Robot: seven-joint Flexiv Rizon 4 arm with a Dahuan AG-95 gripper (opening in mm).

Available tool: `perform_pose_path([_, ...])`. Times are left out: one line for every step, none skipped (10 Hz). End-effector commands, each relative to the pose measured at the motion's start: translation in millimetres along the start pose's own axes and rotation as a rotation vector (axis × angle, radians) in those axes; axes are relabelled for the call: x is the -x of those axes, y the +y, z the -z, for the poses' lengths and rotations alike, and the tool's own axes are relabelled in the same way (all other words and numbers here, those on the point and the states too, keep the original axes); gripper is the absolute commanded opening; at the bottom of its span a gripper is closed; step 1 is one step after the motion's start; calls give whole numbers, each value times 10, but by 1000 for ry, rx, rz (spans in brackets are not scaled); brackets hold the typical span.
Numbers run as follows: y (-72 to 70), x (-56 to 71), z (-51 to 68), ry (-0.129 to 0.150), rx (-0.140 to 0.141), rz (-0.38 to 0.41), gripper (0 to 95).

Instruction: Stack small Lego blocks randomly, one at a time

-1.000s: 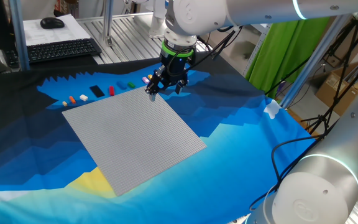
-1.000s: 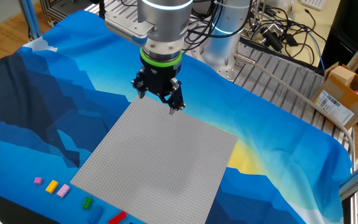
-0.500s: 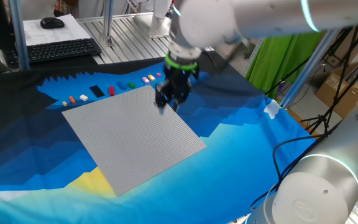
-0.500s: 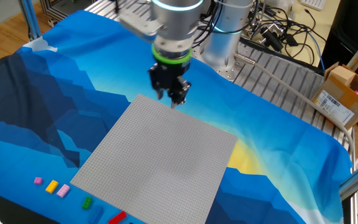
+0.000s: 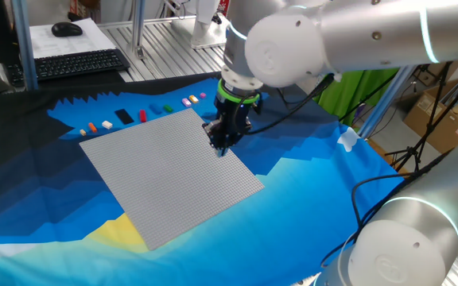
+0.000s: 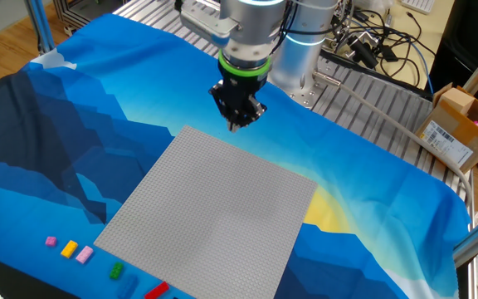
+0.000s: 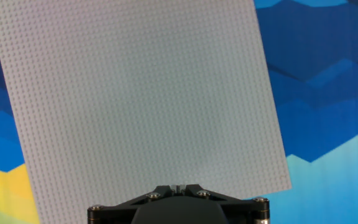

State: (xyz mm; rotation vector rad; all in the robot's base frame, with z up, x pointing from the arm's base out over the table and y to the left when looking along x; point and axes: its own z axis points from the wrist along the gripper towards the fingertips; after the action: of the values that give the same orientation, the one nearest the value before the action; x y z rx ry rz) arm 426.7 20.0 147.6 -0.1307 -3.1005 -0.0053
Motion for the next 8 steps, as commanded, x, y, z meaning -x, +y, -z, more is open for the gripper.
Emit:
perform_pose_path([61,121,-62,-20,-18,-41,0])
perform_pose_path([116,284,-98,-1,-17,-42,0])
perform_pose_path([163,446,-106,11,-20,-52,0])
perform_pose_path([194,597,-102,17,-20,-64,0])
perform_pose_path([208,715,-79,30,-18,-62,0])
perform_pose_path([228,851,-61,40,-20,-60,0])
perform_pose_path([231,920,-47,49,-19,-58,0])
perform_pose_path([232,986,-40,50,-21,-53,0])
